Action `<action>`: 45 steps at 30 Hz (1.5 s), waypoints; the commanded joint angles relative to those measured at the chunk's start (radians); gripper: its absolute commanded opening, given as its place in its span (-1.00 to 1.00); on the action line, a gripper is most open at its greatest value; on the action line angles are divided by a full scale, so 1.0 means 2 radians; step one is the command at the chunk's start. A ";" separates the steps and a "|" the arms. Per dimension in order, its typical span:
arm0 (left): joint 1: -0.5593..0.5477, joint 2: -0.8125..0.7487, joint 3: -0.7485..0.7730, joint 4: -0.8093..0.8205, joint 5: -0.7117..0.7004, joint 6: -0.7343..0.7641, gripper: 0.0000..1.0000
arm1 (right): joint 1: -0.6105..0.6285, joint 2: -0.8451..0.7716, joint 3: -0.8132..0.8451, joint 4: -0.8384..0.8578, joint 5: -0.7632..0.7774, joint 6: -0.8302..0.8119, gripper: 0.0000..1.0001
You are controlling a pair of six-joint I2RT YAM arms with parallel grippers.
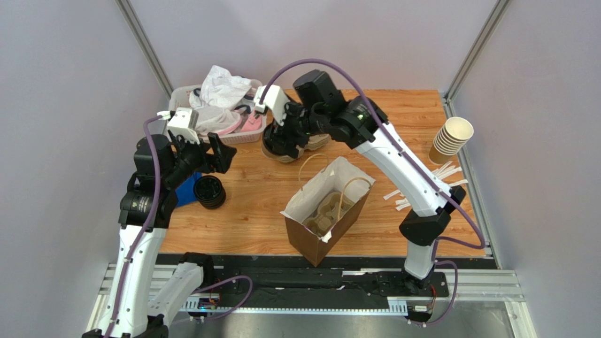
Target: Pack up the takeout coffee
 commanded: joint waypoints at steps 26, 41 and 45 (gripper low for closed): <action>0.120 0.031 -0.002 0.006 0.018 -0.071 0.79 | 0.093 0.133 -0.167 0.138 0.015 -0.031 -0.44; 0.126 0.036 0.003 -0.004 0.031 -0.058 0.79 | 0.093 0.153 -0.171 0.142 0.013 -0.032 0.14; 0.127 0.042 0.004 0.002 0.038 -0.056 0.79 | 0.094 0.156 -0.153 0.128 0.012 -0.029 0.49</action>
